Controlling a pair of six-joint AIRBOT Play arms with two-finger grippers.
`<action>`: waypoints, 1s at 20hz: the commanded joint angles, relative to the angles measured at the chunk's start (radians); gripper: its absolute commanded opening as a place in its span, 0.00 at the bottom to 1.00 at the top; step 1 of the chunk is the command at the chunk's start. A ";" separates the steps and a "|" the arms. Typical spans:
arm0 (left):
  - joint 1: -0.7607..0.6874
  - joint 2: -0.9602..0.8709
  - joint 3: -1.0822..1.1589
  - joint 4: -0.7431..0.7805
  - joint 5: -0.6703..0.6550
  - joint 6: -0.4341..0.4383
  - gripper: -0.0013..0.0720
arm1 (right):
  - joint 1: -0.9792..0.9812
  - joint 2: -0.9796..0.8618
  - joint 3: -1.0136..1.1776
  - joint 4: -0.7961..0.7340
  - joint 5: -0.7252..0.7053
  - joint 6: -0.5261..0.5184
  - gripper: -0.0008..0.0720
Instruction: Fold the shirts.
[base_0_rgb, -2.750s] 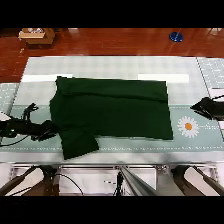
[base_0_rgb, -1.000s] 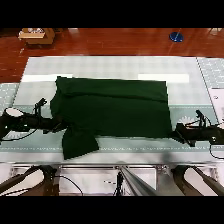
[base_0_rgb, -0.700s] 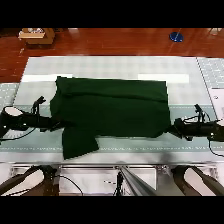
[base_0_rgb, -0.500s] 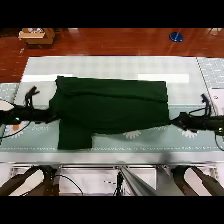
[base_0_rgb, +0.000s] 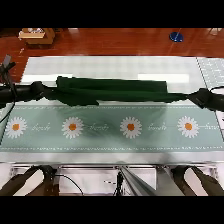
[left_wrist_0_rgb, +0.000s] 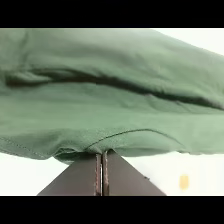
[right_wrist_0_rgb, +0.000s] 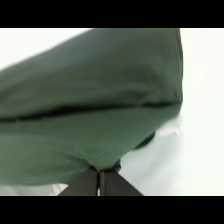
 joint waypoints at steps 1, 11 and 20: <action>-0.011 -0.116 0.048 -0.091 0.030 0.050 0.04 | 0.014 -0.092 0.034 0.085 -0.084 -0.020 0.04; -0.046 -0.526 0.394 -0.090 0.022 0.024 0.04 | 0.239 -0.514 0.261 0.001 -0.335 0.080 0.04; -0.046 -0.657 0.410 -0.092 0.055 0.014 0.04 | 0.250 -0.595 0.262 -0.030 -0.450 0.076 0.04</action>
